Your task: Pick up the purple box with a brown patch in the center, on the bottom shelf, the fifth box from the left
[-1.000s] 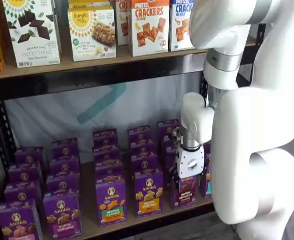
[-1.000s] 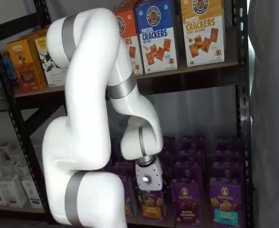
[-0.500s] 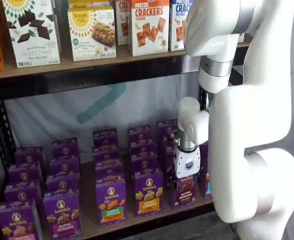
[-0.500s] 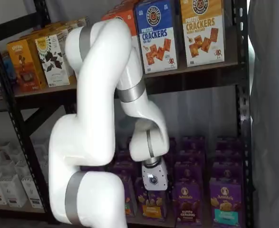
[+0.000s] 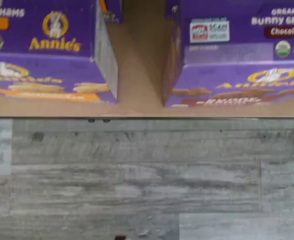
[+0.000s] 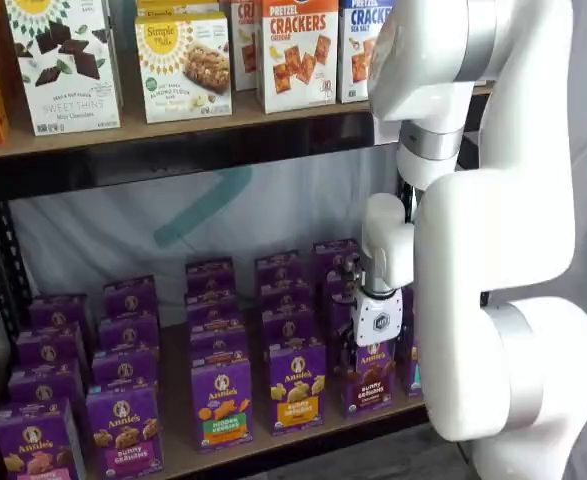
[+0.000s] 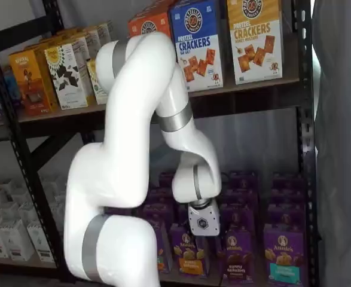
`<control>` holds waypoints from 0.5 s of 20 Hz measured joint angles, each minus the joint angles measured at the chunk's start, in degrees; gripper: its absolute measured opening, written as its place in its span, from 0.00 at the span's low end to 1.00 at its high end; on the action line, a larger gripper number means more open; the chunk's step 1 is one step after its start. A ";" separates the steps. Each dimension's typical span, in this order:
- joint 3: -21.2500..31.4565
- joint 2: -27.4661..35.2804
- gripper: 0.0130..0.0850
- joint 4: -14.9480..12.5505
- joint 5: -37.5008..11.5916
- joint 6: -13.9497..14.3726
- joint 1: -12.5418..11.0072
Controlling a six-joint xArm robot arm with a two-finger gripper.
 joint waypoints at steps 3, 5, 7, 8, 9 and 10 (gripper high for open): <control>-2.38 1.82 1.00 0.09 0.10 -1.09 -1.00; -3.72 2.73 1.00 2.13 0.51 -3.27 -1.14; -5.07 3.70 1.00 2.60 0.88 -3.95 -1.37; -5.78 4.21 1.00 2.67 1.11 -4.16 -1.49; -6.61 4.92 1.00 2.97 1.17 -4.61 -1.64; -7.23 5.43 1.00 3.33 1.11 -5.06 -1.74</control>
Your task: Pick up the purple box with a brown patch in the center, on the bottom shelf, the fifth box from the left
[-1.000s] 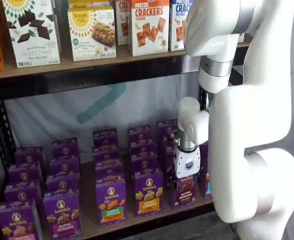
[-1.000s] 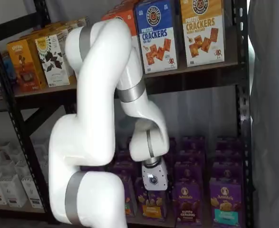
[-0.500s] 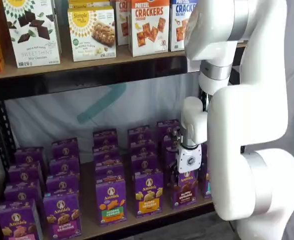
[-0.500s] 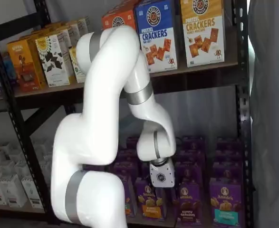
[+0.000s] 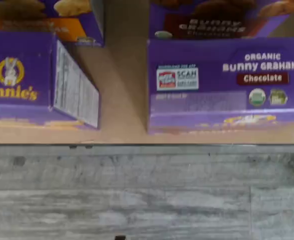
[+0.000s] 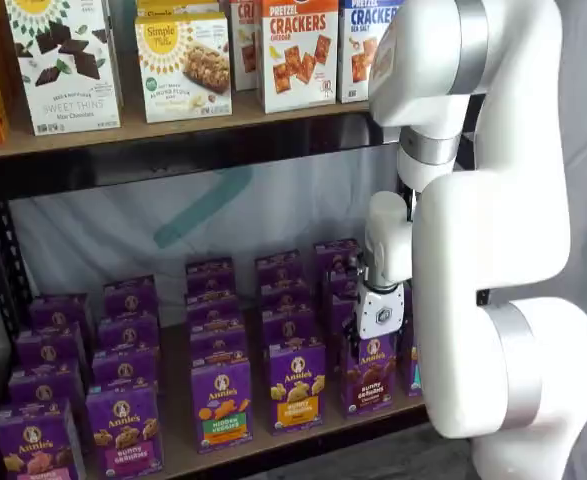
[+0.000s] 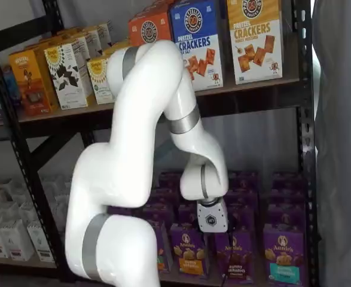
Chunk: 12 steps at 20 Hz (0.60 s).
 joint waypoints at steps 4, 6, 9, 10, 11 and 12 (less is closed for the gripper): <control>-3.02 2.17 1.00 0.01 0.02 -0.38 -0.40; -4.56 3.04 1.00 -0.42 0.69 0.02 -0.40; -6.73 4.42 1.00 1.14 1.16 -1.06 0.08; -7.35 4.86 1.00 1.72 1.00 -1.50 0.21; -7.91 5.27 1.00 2.48 0.74 -2.17 0.29; -8.51 5.66 1.00 2.83 0.63 -2.50 0.28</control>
